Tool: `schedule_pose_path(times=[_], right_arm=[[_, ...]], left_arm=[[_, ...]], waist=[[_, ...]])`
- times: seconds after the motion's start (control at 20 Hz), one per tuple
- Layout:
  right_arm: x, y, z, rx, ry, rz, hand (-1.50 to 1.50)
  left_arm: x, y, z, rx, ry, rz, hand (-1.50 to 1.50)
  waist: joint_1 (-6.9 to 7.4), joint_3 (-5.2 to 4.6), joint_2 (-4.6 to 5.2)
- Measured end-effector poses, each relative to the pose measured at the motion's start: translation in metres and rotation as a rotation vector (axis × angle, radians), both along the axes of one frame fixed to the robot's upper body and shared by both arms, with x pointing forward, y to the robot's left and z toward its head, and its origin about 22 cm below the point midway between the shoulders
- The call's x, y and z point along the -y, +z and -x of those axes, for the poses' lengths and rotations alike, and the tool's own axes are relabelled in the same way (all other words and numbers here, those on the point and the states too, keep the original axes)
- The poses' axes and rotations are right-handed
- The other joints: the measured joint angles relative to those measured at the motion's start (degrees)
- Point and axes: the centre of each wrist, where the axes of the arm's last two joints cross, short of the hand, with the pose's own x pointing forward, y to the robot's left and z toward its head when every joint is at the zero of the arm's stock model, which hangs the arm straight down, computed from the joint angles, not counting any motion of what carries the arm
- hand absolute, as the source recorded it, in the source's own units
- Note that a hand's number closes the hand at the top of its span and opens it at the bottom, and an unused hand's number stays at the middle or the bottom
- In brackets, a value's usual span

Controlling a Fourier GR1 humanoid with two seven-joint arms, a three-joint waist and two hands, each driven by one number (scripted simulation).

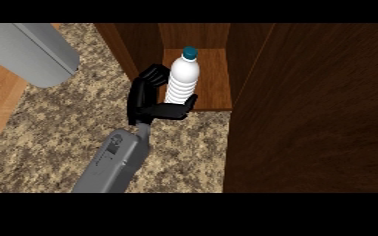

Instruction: Pick up the bottled water, place it into the cabinet and close the cabinet

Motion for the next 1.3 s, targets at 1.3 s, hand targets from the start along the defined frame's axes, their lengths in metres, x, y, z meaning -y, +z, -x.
schedule_pose_path(times=[1.3], right_arm=[[-0.008, -0.008, -0.006, 0.006, 0.071, -0.01, -1.5]], left_arm=[[0.011, -0.013, -0.004, 0.007, 0.316, -0.381, 1.5]], waist=[[-3.13, 0.63, -0.12]])
